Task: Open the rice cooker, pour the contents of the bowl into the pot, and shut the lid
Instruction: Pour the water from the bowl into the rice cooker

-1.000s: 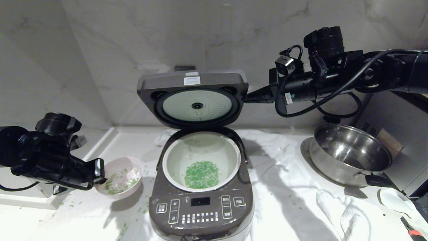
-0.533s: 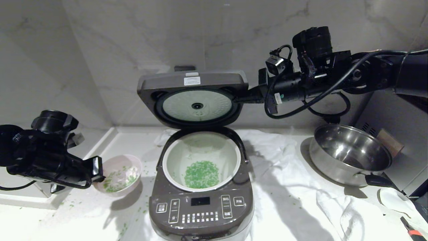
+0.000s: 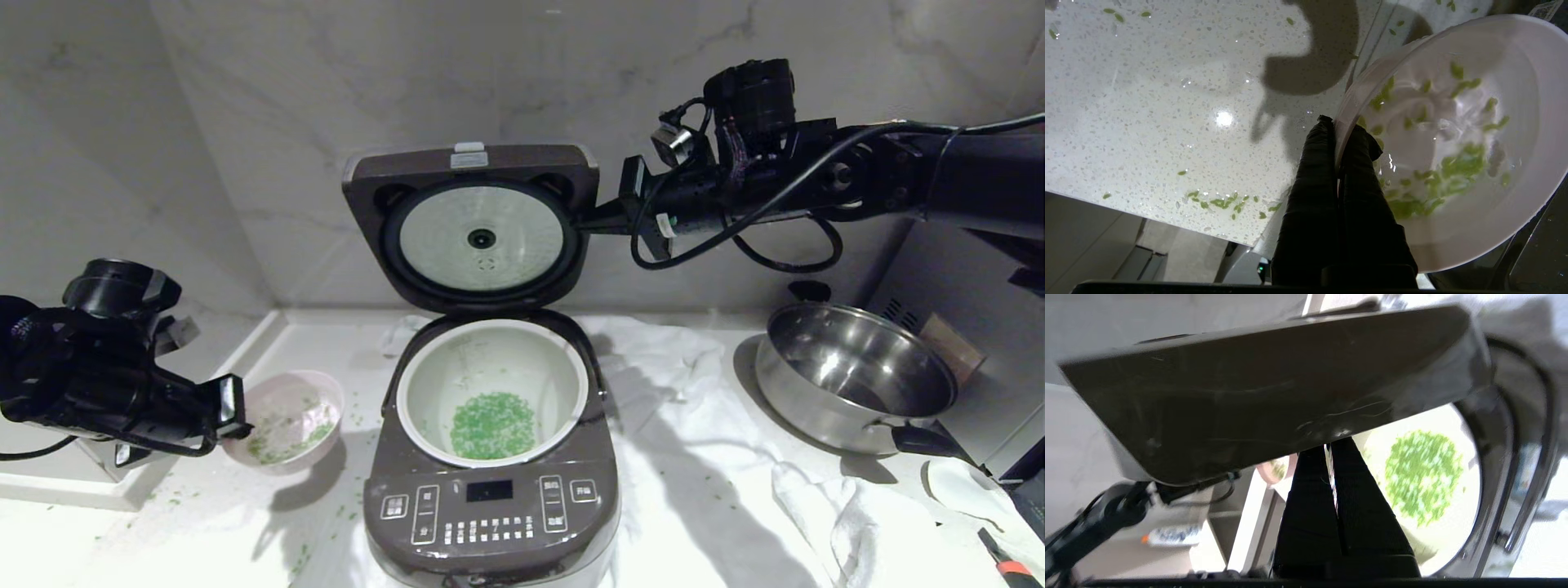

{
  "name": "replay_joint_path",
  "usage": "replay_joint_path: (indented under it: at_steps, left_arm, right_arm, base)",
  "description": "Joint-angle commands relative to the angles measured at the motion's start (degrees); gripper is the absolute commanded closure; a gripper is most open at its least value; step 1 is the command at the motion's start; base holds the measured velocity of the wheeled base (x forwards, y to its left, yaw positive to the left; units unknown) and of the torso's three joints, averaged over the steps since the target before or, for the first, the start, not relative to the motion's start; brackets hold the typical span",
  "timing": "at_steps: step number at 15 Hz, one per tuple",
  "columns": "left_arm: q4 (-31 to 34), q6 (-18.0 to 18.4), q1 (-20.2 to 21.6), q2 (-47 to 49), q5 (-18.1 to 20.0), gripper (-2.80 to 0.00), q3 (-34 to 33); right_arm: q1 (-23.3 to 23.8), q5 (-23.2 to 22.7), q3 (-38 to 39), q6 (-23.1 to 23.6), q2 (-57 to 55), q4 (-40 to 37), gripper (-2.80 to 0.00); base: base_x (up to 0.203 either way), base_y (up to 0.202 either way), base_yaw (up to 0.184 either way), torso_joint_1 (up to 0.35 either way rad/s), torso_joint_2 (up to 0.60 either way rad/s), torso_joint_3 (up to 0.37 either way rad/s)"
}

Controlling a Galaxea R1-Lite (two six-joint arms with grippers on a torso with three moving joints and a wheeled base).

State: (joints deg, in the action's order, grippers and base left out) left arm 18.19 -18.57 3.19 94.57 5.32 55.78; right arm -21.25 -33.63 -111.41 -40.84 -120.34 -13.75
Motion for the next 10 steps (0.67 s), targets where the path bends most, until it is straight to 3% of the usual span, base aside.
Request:
replay_joint_path:
  at_steps: [1, 7, 10]
  left_arm:
    - [0.1, -0.2, -0.2, -0.2, 0.0, 0.0, 0.0]
    - [0.1, -0.2, -0.1, -1.4, 0.0, 0.0, 0.4]
    - [4.2, -0.2, 0.0, -1.4, 0.1, 0.0, 4.1]
  right_arm:
    - [0.1, 2.8, -1.1, -0.2, -1.6, 1.8, 0.0]
    - [0.0, 6.7, -0.6, -0.4, -1.2, 3.3, 0.0]
    - [0.0, 6.6, 2.5, -0.5, 1.9, 3.0, 0.0]
  base:
    - [0.0, 0.0, 0.0, 0.0, 0.0, 0.0]
    - [0.0, 0.0, 0.0, 0.0, 0.0, 0.0]
    - [0.0, 0.0, 0.0, 0.0, 0.0, 0.0]
